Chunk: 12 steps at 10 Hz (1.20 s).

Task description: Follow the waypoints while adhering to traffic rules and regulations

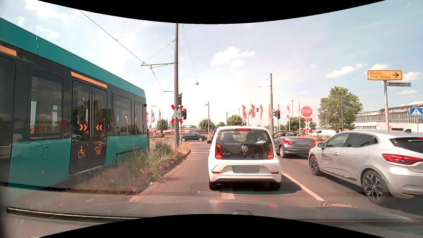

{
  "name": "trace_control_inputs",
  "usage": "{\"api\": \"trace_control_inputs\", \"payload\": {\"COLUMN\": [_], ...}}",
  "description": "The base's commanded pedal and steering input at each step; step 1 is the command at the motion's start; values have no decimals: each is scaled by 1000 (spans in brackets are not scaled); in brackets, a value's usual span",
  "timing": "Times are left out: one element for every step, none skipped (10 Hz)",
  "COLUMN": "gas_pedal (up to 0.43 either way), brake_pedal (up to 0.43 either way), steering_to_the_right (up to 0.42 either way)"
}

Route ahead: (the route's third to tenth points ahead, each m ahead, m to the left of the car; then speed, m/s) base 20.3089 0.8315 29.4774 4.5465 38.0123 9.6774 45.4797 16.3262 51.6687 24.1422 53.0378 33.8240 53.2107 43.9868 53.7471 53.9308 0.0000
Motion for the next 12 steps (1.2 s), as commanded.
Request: {"api": "trace_control_inputs", "payload": {"gas_pedal": [0,0,0,0,0,0,0,0,0,0,0,0], "brake_pedal": [220,220,220,220,220,226,220,220,220,220,220,220], "steering_to_the_right": [-4,-4,-4,-4,-4,-4,-4,-4,-4,-4,-4,-4]}}
